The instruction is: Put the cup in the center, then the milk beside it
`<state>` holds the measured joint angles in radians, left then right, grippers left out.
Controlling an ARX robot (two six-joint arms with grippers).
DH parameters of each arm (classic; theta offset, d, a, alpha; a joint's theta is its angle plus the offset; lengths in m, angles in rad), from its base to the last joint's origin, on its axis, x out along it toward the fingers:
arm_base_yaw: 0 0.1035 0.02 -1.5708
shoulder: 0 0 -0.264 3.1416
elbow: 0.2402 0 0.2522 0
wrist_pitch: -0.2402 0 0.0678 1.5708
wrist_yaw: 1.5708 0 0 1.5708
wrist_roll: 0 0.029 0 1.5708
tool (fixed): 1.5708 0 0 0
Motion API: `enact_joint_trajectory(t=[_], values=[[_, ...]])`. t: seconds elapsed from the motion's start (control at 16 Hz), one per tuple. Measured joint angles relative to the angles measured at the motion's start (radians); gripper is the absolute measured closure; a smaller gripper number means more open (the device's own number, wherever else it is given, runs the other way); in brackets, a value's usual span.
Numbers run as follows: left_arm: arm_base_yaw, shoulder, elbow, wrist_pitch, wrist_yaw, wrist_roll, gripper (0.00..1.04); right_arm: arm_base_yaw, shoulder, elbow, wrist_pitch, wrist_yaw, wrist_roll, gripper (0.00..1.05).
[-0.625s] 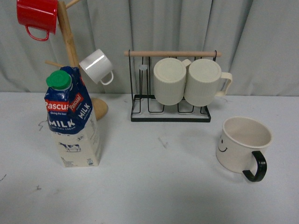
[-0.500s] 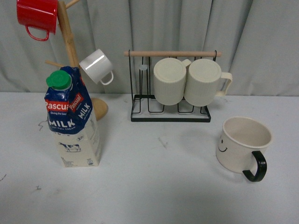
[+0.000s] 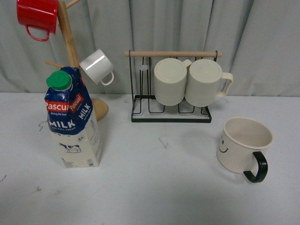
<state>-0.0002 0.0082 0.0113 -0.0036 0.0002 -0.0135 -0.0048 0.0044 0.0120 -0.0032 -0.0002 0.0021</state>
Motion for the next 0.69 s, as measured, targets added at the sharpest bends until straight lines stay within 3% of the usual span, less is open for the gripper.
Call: enact_joint_trajectory(t=[0.25, 0.31, 0.38, 0.44, 0.5, 0.62, 0.69], values=[[0.000, 0.000, 0.000, 0.000, 0.000, 0.000, 0.07, 0.000, 0.000, 0.000, 0.000, 0.000, 0.000, 0.06], [0.000, 0.000, 0.000, 0.000, -0.002, 0.000, 0.07, -0.071, 0.064, 0.013, 0.013, -0.201, -0.043, 0.06], [0.000, 0.000, 0.000, 0.001, 0.003, 0.000, 0.07, -0.186, 0.258, 0.053, 0.138, -0.452, -0.103, 0.06], [0.000, 0.000, 0.000, 0.000, -0.003, 0.000, 0.07, -0.203, 0.451, 0.108, 0.313, -0.623, -0.109, 0.06], [0.000, 0.000, 0.000, 0.000, -0.001, 0.000, 0.07, -0.148, 0.629, 0.171, 0.483, -0.666, -0.102, 0.06], [0.000, 0.000, 0.000, 0.000, -0.001, 0.000, 0.07, -0.089, 0.998, 0.354, 0.672, -0.444, -0.049, 0.06], [0.000, 0.000, 0.000, 0.000, 0.000, 0.000, 0.07, -0.052, 1.168, 0.460, 0.648, -0.334, -0.014, 0.06]])
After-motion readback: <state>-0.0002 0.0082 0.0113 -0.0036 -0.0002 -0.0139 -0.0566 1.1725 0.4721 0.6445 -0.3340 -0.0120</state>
